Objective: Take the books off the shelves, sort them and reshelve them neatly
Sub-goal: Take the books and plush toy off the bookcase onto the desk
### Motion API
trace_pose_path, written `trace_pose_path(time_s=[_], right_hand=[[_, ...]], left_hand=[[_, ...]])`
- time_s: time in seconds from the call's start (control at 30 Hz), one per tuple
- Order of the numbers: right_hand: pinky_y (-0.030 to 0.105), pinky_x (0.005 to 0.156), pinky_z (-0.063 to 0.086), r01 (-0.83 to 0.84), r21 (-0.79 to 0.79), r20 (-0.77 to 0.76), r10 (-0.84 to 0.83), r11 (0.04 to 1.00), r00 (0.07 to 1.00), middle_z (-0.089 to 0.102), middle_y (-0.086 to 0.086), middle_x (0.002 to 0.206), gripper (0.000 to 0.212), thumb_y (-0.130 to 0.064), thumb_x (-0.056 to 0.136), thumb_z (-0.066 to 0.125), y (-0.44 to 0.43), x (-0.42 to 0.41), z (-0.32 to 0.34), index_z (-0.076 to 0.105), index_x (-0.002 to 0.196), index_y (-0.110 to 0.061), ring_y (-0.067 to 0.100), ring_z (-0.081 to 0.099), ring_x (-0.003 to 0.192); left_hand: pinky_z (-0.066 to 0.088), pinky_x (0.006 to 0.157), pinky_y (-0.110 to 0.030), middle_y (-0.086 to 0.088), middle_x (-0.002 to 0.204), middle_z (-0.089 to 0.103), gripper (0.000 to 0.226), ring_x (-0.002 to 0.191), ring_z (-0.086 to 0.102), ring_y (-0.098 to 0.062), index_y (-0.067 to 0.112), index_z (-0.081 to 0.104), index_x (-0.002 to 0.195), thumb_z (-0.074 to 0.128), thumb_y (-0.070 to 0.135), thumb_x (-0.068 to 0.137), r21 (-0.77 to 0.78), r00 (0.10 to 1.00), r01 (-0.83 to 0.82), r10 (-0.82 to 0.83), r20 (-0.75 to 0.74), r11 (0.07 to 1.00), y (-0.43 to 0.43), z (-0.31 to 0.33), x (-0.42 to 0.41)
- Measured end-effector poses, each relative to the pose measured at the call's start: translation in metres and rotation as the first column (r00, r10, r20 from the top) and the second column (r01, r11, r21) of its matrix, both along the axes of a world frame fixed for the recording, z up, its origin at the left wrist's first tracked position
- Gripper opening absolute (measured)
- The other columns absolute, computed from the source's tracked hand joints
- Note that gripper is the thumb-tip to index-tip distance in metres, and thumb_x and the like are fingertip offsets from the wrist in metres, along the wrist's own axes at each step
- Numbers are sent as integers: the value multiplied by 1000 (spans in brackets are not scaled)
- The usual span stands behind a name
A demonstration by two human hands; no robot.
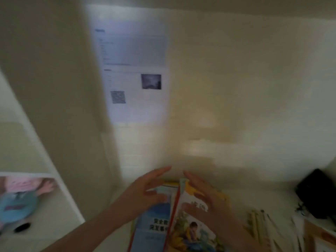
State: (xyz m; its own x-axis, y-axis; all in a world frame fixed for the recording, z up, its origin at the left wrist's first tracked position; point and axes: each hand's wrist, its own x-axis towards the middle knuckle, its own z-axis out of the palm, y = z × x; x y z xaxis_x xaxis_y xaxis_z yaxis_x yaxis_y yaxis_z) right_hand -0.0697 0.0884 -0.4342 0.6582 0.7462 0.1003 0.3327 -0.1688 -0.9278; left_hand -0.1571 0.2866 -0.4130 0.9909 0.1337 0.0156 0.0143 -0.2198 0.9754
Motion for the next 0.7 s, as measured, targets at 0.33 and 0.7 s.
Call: trace_pose_path(time_s=[0.33, 0.7], right_hand=[[13, 92, 43, -286, 98, -34, 291, 953, 956, 55, -30, 124, 67, -75, 57, 70, 169, -85, 14, 47, 119, -65, -1, 56, 114], [13, 85, 40, -438, 35, -275, 430, 898, 860, 43, -47, 124, 71, -41, 70, 81, 310, -149, -29, 41, 121, -70, -29, 39, 110]], left_hand=[[53, 79, -23, 19, 123, 61, 58, 111, 61, -8, 50, 64, 107, 79, 25, 56, -95, 924, -365, 373, 81, 926, 126, 15, -136], [51, 68, -13, 0, 129, 49, 70, 110, 57, -10, 49, 44, 118, 83, 30, 63, 10, 761, -639, 633, -141, 769, 260, -43, -229]])
